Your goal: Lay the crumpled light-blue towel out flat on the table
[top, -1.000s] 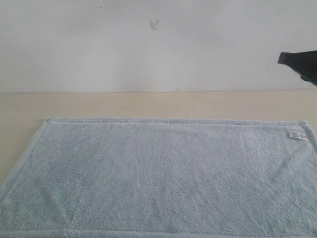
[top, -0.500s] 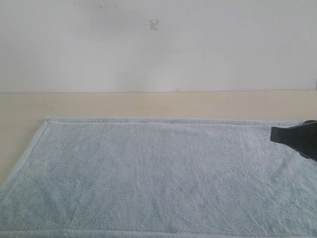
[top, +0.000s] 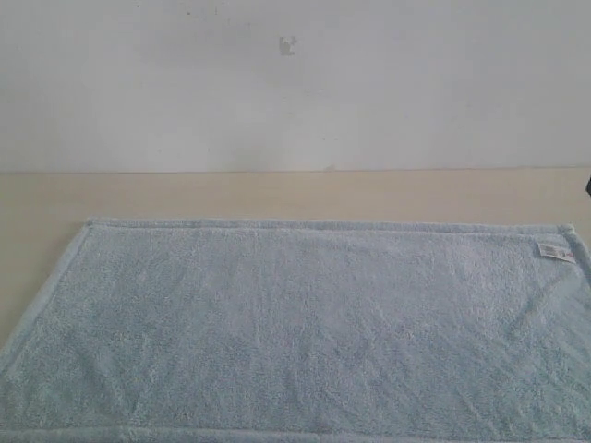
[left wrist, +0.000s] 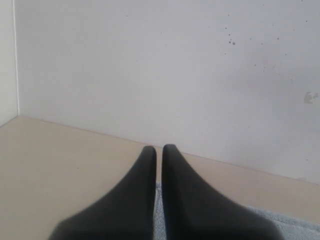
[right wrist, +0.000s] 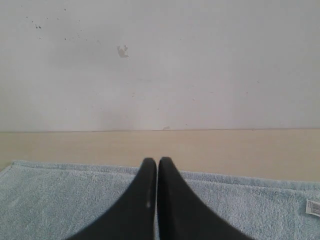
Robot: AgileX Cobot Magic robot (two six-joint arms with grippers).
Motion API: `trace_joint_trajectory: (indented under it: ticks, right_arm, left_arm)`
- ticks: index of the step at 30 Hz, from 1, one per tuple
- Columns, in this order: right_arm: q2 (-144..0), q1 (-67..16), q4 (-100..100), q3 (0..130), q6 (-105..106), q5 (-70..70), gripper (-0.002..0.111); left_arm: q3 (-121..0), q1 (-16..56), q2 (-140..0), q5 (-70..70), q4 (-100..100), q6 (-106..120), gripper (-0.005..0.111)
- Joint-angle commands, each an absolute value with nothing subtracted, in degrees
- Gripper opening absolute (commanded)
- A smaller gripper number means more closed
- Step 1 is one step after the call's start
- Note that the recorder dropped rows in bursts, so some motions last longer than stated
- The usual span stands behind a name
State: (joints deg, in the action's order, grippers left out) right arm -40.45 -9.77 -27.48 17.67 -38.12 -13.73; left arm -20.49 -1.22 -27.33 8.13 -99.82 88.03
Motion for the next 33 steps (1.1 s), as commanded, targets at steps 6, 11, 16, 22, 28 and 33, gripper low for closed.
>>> trace_joint_trajectory:
  ticks: [6,11,16,22,28,33]
  right_arm:
    - [-40.03,-9.88,-27.55,17.67,-38.4,-13.75,0.001]
    - [-40.03,-9.88,-27.55,17.67,-38.4,-13.75,0.001]
    - [-36.75,-6.62,-27.89,17.67,-37.97,-13.58,0.001]
    - [-21.41,2.71,-40.67,15.29,-29.81,-10.29,0.001]
    - [-5.85,3.42,-40.28,14.86,-32.64,-11.99,0.001]
    - [0.0,3.42,-38.94,12.0,-37.48,-14.0,0.001]
  left_arm:
    - [-20.22,-0.71,-26.91,7.52,-99.95,88.36,0.004]
    - [-20.22,-0.71,-26.91,7.52,-99.95,88.36,0.004]
    - [-20.22,-0.71,-26.91,7.52,-99.95,88.36,0.004]
    - [-20.22,-0.71,-26.87,7.38,-99.95,88.36,0.004]
    - [-20.22,-0.71,-26.87,7.53,-99.95,88.36,0.004]
    - [-20.22,-0.71,-26.87,7.53,-99.95,88.36,0.004]
